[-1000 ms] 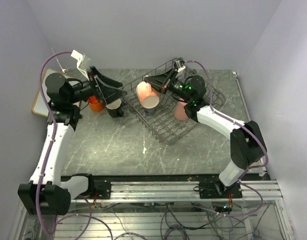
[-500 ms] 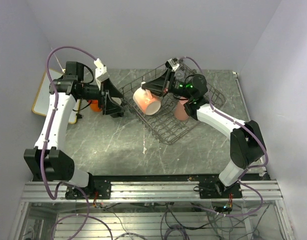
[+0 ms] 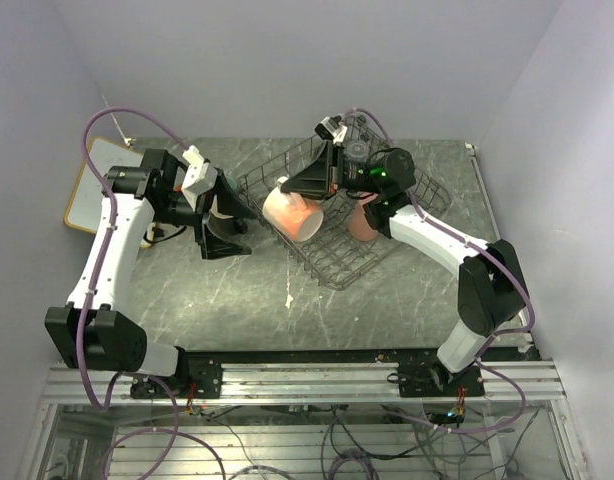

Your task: Unload the cups from the dish rack

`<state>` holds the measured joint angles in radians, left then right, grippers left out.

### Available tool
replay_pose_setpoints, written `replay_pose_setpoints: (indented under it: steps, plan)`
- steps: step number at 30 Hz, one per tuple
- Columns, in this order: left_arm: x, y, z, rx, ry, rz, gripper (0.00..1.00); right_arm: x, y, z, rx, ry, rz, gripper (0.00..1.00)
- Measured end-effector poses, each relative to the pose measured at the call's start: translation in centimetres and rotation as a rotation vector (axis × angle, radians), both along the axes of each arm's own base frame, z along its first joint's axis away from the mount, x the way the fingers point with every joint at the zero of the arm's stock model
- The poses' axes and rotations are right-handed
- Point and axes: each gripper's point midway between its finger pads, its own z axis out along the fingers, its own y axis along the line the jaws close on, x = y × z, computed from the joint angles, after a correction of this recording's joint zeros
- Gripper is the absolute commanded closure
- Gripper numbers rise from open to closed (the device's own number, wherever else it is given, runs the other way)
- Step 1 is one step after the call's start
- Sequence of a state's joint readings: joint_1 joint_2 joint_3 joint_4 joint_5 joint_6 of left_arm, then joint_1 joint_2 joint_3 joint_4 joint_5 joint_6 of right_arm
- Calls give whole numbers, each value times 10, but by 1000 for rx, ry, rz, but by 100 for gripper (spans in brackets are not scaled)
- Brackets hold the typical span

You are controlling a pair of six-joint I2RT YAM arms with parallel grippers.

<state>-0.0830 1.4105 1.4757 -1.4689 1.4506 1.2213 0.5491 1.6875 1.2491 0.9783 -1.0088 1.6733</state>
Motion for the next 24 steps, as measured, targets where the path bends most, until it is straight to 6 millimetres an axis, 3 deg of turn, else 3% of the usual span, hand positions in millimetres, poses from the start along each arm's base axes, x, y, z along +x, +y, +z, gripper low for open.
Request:
replay_pose_setpoints:
  steps: [8,12,16,20,24]
  plan:
    - [-4,-3,7,-40,-31,-18,2,-24,20,4,10,-10,84,100]
    - [-3,-4,7,-45,-27,-19,10,-31,26,6,13,-14,105,100]
    - [-6,-7,9,-57,-22,-33,28,-34,28,13,38,-32,113,100]
    - [-14,-13,11,-63,4,-59,64,-35,34,21,84,-50,125,100]
    - [-25,-15,14,-58,49,-70,77,-39,40,23,123,-62,164,100]
